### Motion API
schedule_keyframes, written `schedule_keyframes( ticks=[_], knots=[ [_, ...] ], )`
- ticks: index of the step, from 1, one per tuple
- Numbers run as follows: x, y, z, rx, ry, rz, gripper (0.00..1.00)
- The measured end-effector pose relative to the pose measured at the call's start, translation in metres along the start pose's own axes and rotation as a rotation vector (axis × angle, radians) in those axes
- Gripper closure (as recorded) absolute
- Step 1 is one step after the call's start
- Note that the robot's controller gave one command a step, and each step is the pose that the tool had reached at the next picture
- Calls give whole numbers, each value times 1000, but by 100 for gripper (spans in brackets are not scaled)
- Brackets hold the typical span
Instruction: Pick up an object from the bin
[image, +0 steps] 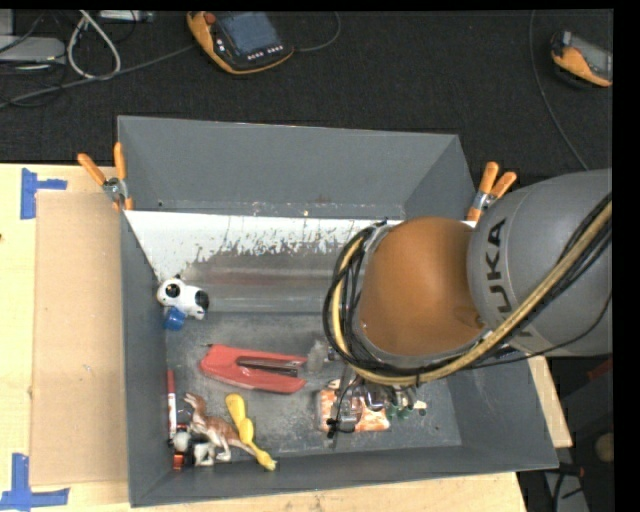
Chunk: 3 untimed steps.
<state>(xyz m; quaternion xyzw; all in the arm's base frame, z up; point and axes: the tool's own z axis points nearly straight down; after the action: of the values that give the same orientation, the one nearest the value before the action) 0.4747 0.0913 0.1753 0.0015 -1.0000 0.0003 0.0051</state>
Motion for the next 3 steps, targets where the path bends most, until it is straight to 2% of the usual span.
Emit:
schedule_keyframes(
  ticks=[1, 2, 3],
  knots=[
    [-2, -1, -4, -1, -8, 3, 0],
    [-12, -15, 24, -4, -18, -19, 0],
    [-16, -54, 103, -2, -17, -263, 0]
  ],
)
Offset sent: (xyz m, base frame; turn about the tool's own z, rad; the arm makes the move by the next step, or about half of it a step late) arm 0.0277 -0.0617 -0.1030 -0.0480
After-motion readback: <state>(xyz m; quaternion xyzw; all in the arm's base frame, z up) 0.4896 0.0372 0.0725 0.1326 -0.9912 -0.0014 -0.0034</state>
